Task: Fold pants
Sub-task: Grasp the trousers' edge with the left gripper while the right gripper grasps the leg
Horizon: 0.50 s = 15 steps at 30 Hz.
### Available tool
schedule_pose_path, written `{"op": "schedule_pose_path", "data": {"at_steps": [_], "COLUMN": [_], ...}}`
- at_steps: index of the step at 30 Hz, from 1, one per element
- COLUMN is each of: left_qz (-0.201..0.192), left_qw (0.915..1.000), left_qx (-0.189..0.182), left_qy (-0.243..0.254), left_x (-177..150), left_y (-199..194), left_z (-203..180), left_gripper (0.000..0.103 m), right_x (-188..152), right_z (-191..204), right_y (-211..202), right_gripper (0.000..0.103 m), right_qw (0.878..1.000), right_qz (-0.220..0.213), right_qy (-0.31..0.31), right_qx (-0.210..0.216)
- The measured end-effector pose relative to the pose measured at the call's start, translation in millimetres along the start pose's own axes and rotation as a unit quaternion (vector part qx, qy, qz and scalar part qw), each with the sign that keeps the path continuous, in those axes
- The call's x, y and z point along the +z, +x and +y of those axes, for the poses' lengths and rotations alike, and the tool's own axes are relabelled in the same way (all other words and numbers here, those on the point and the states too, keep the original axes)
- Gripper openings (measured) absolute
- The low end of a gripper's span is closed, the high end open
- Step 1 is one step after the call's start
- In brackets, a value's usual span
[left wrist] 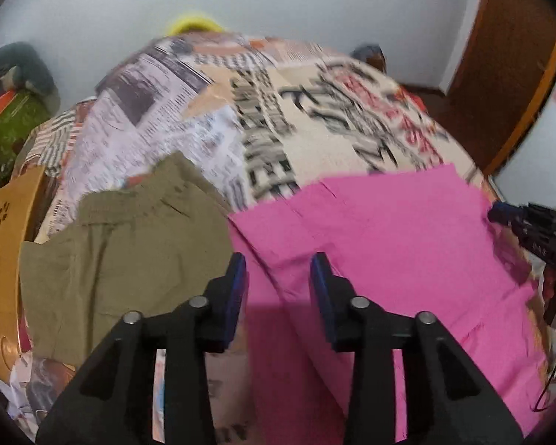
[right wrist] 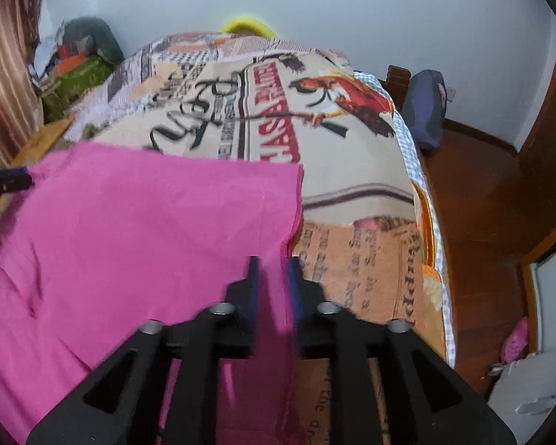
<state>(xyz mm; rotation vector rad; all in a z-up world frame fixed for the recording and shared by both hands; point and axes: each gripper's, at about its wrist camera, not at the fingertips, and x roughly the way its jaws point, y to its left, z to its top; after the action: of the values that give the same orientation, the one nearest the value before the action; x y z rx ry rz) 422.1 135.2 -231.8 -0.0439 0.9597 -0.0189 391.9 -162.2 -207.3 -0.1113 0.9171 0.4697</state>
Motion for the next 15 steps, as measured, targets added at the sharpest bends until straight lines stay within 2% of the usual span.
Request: {"op": "schedule_pose_path", "data": {"at_steps": [1,3,8,12,15], "left_qz": [-0.002,0.005,0.038,0.060,0.069], "left_qw": [1.0000,0.9999,0.9978,0.9949,0.9942], "left_qx": [0.005,0.007,-0.030,-0.064,-0.068], "left_qy": [-0.003,-0.015,-0.046,-0.050,-0.047], "left_x": [2.6,11.3,20.7,19.3,20.4], "left_y": [-0.1,5.9,33.7,50.1,58.1], "left_z": [2.9,14.0,33.8,32.7,29.7], "left_gripper": [0.038,0.038,0.038,0.038,0.038], "right_x": [4.0,15.8,39.3,50.9,54.2], "right_z": [-2.2,-6.8,-15.5,-18.1,-19.1], "right_y": [-0.4,3.6,28.0,53.9,70.4], "right_gripper": [0.037,0.037,0.037,0.037,0.037], "right_qw": [1.000,1.000,1.000,1.000,0.999], "right_qz": [-0.006,-0.011,0.000,0.013,0.029], "right_qy": [0.003,0.005,0.015,0.012,0.013], "right_qx": [-0.001,-0.006,0.011,0.019,0.035]}}
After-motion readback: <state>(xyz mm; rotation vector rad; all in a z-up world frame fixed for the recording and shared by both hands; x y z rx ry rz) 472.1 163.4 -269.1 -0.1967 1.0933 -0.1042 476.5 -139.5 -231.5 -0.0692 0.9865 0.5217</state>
